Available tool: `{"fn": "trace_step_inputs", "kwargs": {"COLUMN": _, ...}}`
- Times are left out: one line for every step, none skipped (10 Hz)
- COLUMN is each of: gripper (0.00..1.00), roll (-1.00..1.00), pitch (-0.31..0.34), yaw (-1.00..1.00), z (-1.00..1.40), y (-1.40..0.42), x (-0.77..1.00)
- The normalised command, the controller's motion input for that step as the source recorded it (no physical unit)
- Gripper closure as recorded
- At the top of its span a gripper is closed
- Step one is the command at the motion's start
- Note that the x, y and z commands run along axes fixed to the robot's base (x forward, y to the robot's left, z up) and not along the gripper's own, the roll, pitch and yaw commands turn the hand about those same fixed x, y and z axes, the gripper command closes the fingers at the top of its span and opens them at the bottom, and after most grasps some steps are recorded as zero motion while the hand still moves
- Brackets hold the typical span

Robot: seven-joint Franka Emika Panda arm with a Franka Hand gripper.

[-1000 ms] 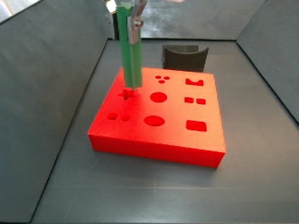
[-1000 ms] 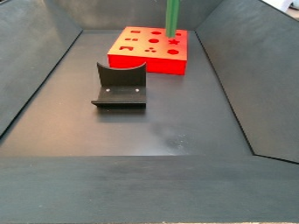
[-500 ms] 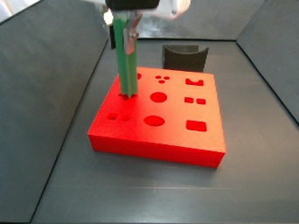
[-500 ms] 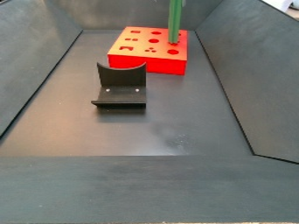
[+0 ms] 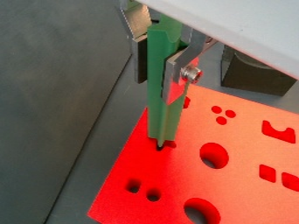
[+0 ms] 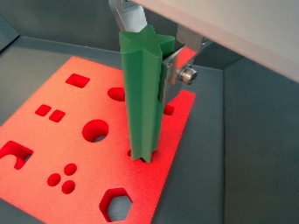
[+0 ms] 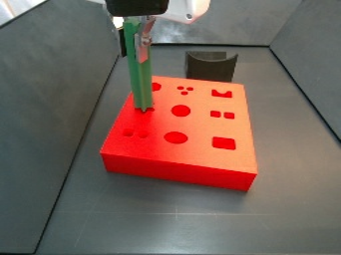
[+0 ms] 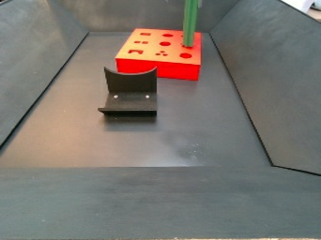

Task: Pick up the star object. Move up. Place the star object on the fixture. Regrasp the star object. Move to above the board. Insert the star object.
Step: Insert the star object.

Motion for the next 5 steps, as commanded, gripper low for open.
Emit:
{"fn": "trace_step_inputs", "kwargs": {"gripper": 1.0, "roll": 0.0, "pitch": 0.0, "yaw": -0.21, "z": -0.13, "y": 0.0, "x": 0.0}}
{"fn": "trace_step_inputs", "kwargs": {"gripper": 1.0, "roll": 0.0, "pitch": 0.0, "yaw": -0.27, "z": -0.11, "y": 0.0, "x": 0.0}}
{"fn": "trace_step_inputs", "kwargs": {"gripper": 1.0, "roll": -0.02, "pitch": -0.003, "yaw": -0.18, "z": -0.06, "y": 0.0, "x": 0.0}}
{"fn": "trace_step_inputs", "kwargs": {"gripper": 1.0, "roll": 0.0, "pitch": 0.0, "yaw": 0.0, "z": -0.03, "y": 0.0, "x": 0.0}}
{"fn": "trace_step_inputs", "kwargs": {"gripper": 1.0, "roll": 0.0, "pitch": 0.0, "yaw": -0.3, "z": -0.01, "y": -0.06, "x": 0.0}}
